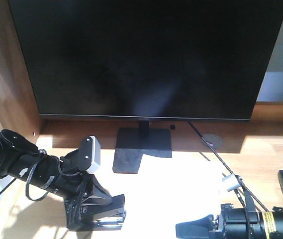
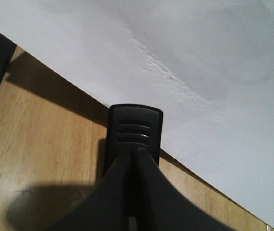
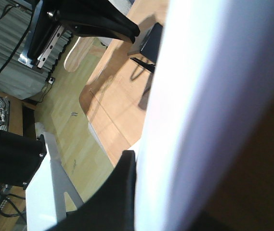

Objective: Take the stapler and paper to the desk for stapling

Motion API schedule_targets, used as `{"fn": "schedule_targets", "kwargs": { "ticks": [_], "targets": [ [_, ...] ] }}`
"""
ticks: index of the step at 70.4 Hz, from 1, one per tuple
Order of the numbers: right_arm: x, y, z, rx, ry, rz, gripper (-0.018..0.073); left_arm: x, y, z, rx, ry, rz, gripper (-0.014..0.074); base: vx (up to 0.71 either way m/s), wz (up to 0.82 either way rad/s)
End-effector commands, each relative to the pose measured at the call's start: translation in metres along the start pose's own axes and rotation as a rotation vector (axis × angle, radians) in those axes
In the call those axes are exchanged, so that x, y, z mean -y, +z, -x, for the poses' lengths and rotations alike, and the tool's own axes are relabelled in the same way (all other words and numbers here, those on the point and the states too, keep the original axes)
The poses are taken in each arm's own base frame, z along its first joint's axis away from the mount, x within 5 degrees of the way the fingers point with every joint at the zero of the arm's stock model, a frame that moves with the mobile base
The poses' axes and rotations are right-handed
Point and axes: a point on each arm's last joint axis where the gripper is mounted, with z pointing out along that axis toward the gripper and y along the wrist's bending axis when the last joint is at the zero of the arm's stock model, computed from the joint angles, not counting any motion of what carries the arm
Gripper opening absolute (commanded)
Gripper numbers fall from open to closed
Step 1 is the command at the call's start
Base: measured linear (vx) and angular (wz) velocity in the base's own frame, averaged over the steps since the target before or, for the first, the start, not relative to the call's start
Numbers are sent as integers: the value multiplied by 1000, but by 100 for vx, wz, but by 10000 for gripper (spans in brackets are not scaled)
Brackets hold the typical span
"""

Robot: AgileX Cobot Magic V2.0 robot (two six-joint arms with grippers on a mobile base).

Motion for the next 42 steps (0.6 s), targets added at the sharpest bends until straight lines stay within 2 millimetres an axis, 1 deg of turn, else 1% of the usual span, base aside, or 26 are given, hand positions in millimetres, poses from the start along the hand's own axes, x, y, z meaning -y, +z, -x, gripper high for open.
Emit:
{"fn": "schedule_targets", "kwargs": {
  "ticks": [1, 9, 18, 30, 42],
  "targets": [
    [-11, -2, 11, 69, -54, 76, -2, 2, -12, 18, 72, 11, 15, -6, 0, 0],
    [-9, -2, 13, 92, -37, 62, -2, 2, -12, 18, 72, 11, 15, -6, 0, 0],
    [-1, 1, 14, 119, 25, 38, -2, 2, -12, 18, 72, 11, 15, -6, 0, 0],
    [13, 7, 10, 131, 123, 24, -2, 2, -12, 18, 72, 11, 14, -6, 0, 0],
    [23, 12, 5, 108, 167, 30, -2, 2, -12, 18, 72, 11, 14, -6, 0, 0]
  ]
}}
